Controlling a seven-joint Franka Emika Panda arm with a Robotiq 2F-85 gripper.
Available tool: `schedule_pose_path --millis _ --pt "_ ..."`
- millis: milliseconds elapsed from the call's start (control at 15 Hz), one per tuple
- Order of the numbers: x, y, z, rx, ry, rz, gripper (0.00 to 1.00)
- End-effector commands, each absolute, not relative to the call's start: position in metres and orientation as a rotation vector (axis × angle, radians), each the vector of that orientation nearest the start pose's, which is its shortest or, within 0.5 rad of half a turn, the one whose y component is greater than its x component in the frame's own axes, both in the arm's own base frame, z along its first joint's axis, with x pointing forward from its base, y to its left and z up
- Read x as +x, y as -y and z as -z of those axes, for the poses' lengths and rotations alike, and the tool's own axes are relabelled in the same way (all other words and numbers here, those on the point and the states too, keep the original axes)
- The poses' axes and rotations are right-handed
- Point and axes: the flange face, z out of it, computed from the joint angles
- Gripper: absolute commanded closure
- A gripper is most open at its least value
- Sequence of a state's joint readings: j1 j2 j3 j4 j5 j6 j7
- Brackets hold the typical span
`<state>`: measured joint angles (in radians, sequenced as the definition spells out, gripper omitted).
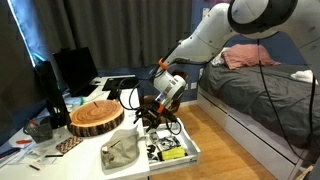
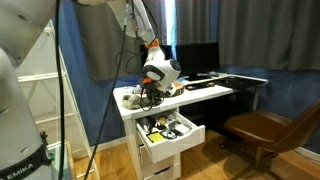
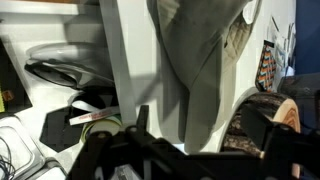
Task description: Move the cap to the right
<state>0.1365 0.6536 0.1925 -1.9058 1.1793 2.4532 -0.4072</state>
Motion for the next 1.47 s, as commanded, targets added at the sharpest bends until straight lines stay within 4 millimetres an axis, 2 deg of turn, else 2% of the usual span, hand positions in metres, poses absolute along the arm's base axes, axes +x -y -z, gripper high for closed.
schedule_pose_path --millis 0,333,533,600,800,1067,1267,1400 --pt "0.599 -0.205 -0.136 -2.283 -0.361 -0.109 0.38" --pt "0.604 -0.210 -0.129 -2.275 -0.363 -0.118 0.75" --pt "0.605 -0.214 -0.142 -2.260 -0.351 -0.095 0.95" --pt "0.606 -0.216 -0.149 -2.250 -0.343 -0.086 0.99" --pt "0.607 -0.221 -0.175 -2.211 -0.324 -0.034 1.00" --pt "0.614 -0.212 -0.218 -2.136 -0.337 0.091 0.99" --pt "0.632 -0.197 -0.247 -2.041 -0.421 0.225 0.99" --pt "0.648 -0.187 -0.258 -1.973 -0.529 0.300 0.99"
